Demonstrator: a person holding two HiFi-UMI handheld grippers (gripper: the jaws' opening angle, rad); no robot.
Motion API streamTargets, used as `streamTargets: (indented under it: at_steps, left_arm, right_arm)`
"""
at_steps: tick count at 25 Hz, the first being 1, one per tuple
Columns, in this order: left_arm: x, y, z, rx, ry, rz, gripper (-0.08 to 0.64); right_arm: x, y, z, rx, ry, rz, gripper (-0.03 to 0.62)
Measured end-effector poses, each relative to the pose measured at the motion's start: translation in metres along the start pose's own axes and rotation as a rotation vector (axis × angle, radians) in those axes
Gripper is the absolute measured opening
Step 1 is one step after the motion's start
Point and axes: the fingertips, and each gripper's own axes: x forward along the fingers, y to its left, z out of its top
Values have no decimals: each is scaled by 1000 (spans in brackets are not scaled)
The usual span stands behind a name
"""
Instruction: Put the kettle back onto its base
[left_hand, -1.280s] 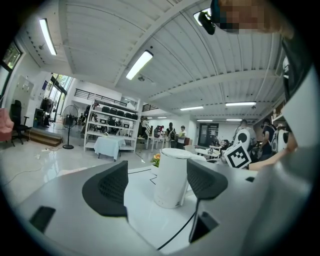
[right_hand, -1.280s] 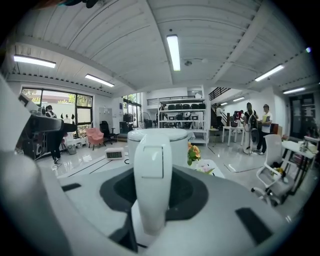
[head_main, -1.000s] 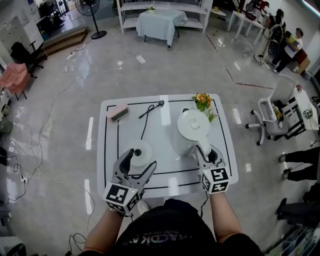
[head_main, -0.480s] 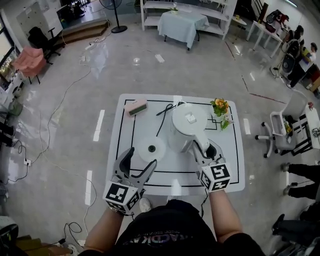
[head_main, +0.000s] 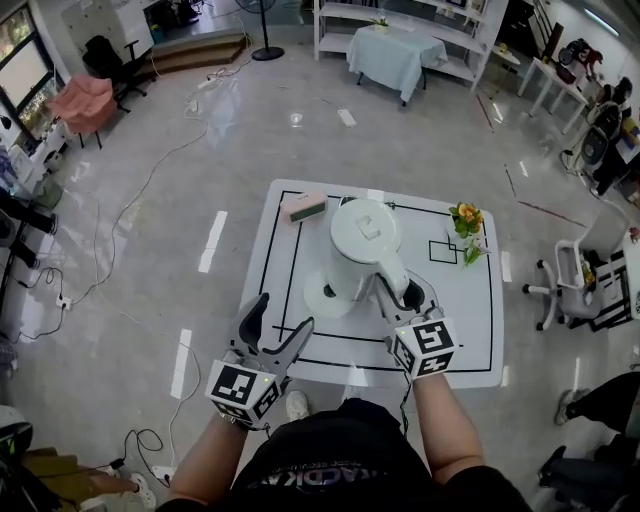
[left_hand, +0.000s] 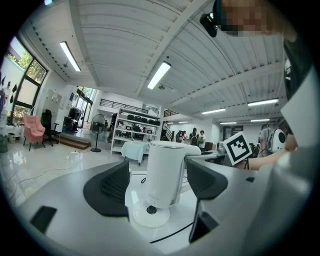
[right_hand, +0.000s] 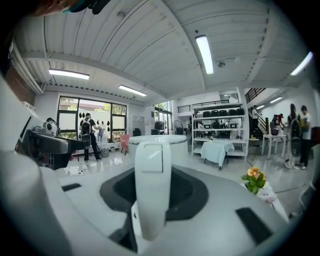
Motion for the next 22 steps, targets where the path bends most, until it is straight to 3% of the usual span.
streamTargets:
  at_steps: [12,22]
  left_arm:
    - [-36,23,-6,-2,24,22,357]
    - [-50,36,-15,-17,50,11,357]
  right_arm:
    - [17,47,-8,15,-1,43,121]
    - [24,62,-14,13,-20,35,121]
